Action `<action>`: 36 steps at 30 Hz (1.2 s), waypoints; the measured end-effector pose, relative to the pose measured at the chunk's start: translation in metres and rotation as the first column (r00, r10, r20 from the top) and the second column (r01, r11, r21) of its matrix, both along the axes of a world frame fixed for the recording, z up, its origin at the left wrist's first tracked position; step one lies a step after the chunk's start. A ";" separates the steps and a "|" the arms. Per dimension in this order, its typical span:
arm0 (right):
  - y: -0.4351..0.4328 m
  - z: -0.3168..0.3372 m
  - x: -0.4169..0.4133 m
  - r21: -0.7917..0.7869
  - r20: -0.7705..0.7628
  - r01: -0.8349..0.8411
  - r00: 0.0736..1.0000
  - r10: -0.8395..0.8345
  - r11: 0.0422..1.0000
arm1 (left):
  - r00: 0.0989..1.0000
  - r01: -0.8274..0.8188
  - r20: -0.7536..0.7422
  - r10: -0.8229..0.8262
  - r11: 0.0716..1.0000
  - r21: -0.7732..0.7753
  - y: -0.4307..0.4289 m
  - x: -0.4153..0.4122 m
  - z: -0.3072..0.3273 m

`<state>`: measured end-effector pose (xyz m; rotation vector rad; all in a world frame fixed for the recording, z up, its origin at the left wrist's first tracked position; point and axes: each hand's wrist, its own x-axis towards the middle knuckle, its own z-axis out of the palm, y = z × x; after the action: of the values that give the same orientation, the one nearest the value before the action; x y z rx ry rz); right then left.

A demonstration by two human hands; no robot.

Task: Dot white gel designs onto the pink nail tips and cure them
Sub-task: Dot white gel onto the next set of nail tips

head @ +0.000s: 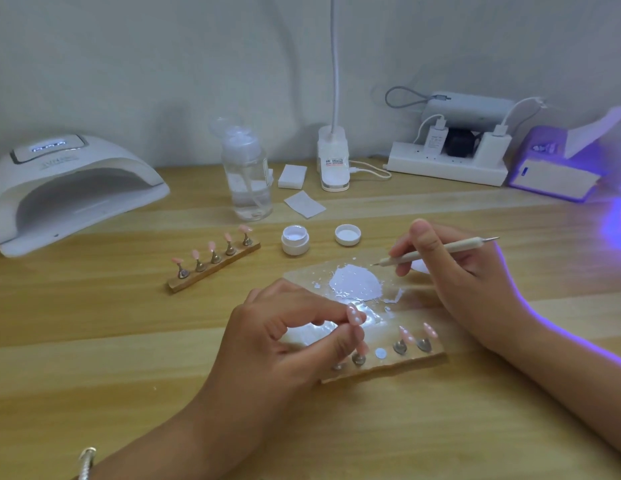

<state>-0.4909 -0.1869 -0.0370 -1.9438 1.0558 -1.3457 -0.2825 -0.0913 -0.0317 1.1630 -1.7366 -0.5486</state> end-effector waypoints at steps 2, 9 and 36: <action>0.001 0.001 0.000 0.015 -0.006 -0.008 1.000 0.008 1.000 | 1.000 0.004 -0.003 -0.004 1.000 0.006 0.000 0.000 -0.001; 0.003 0.004 0.001 0.110 -0.023 0.006 1.000 -0.004 0.994 | 1.000 0.022 -0.012 -0.021 1.000 0.005 0.000 -0.001 0.001; 0.001 0.003 0.002 0.023 -0.071 -0.030 0.997 0.032 0.999 | 0.999 0.033 0.017 -0.034 0.998 0.048 -0.001 -0.001 0.000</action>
<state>-0.4891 -0.1855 -0.0335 -1.9967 1.0648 -1.2516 -0.2839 -0.0920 -0.0316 1.1771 -1.7697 -0.6048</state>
